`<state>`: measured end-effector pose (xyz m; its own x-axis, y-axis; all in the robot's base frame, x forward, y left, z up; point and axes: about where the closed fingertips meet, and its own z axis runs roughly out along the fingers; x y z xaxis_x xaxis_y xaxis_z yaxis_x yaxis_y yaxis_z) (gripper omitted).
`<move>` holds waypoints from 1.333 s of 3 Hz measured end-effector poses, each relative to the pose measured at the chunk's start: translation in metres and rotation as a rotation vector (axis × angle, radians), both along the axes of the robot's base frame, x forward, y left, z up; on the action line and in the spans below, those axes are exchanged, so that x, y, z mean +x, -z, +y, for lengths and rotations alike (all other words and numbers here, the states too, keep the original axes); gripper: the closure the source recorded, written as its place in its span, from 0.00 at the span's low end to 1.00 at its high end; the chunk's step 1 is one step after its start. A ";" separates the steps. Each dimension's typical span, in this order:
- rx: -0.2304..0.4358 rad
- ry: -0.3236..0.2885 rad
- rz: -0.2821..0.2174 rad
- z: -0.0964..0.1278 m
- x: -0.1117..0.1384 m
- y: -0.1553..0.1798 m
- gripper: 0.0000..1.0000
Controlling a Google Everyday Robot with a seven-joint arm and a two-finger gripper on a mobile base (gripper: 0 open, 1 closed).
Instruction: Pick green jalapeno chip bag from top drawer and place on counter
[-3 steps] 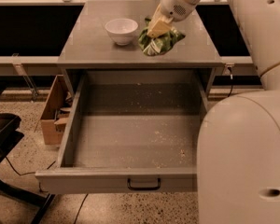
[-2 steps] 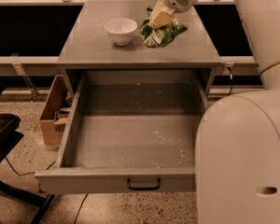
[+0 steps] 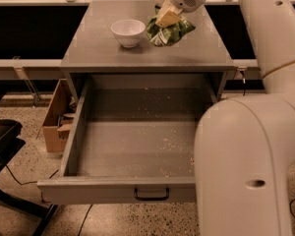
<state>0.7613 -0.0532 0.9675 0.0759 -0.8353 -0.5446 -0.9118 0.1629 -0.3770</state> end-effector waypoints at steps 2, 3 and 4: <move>-0.033 0.100 -0.181 -0.008 0.071 -0.010 1.00; -0.069 0.271 -0.241 -0.032 0.103 -0.015 1.00; -0.134 0.479 -0.226 -0.068 0.120 -0.004 1.00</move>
Offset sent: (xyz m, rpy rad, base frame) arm 0.2031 -0.0528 0.1013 -0.0344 -0.3205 -0.2206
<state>0.8814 -0.1214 0.9715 -0.2277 -0.8660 -0.4452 -0.6412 0.4775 -0.6007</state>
